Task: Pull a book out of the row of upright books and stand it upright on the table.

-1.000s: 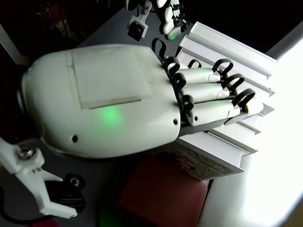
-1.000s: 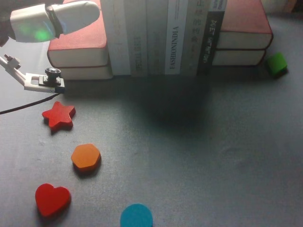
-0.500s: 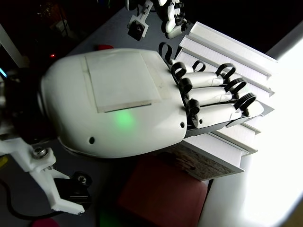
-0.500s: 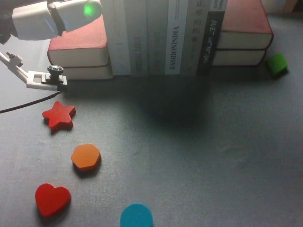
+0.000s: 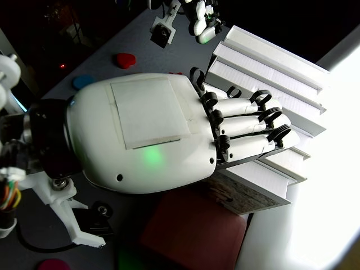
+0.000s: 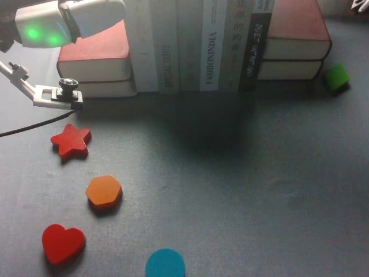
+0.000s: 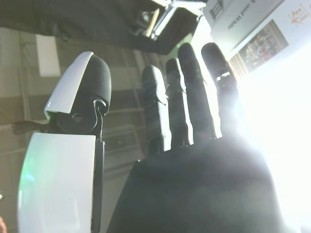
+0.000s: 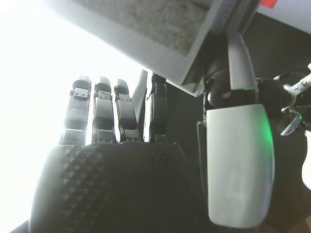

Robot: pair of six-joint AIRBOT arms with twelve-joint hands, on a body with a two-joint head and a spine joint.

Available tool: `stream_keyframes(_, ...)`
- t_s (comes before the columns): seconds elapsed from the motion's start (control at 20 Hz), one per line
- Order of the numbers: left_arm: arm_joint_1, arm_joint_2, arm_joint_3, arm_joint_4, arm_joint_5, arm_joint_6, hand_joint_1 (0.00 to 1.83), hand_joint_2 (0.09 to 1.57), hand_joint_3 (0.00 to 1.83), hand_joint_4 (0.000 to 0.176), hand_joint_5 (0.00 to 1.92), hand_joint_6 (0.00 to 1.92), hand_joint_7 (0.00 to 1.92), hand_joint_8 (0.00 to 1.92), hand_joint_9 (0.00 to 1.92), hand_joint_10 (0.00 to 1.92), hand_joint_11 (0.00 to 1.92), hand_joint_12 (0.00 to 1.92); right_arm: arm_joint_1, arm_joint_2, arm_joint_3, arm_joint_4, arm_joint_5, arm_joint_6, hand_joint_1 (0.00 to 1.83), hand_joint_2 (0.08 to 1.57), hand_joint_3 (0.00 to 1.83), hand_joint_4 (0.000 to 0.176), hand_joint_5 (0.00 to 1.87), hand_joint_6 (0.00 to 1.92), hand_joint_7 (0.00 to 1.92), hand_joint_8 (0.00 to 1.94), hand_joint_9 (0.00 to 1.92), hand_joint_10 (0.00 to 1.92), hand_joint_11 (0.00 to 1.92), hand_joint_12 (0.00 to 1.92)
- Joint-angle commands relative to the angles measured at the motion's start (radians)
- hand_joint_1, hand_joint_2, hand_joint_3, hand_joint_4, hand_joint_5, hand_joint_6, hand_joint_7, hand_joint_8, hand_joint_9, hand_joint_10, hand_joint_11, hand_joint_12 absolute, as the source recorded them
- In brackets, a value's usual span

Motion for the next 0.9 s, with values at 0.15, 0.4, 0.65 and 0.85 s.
stream_keyframes(0.15, -0.012, -0.005, -0.001, -0.063, -0.104, -0.009, 1.06, 1.14, 0.15, 0.013, 0.48, 0.00, 0.39, 0.00, 0.37, 0.21, 0.00, 1.00, -0.013, -0.022, 0.008, 0.003, 0.027, -0.004, 0.92, 1.10, 0.01, 0.168, 0.42, 0.01, 0.00, 0.00, 0.00, 0.00, 0.00, 0.00)
stream_keyframes(0.4, 0.001, 0.000, -0.005, -0.073, -0.107, -0.009, 1.09, 1.13, 0.16, 0.003, 0.50, 0.01, 0.39, 0.01, 0.38, 0.20, 0.00, 1.04, -0.034, -0.032, -0.003, -0.074, 0.028, 0.062, 0.90, 1.06, 0.00, 0.139, 0.49, 0.03, 0.00, 0.00, 0.00, 0.00, 0.00, 0.00)
stream_keyframes(0.65, 0.015, 0.002, -0.009, -0.082, -0.106, -0.009, 1.10, 1.12, 0.14, 0.017, 0.51, 0.01, 0.39, 0.00, 0.38, 0.23, 0.00, 1.13, -0.040, 0.020, -0.070, -0.099, 0.028, 0.062, 0.58, 1.05, 0.00, 0.169, 0.48, 0.01, 0.00, 0.00, 0.00, 0.00, 0.00, 0.00)
stream_keyframes(0.85, 0.042, 0.005, -0.015, -0.100, -0.105, -0.009, 1.07, 1.12, 0.13, 0.025, 0.54, 0.02, 0.41, 0.01, 0.38, 0.24, 0.00, 1.20, -0.063, 0.090, -0.169, -0.114, 0.064, 0.062, 0.46, 1.07, 0.01, 0.172, 0.41, 0.00, 0.00, 0.00, 0.00, 0.00, 0.00, 0.00)
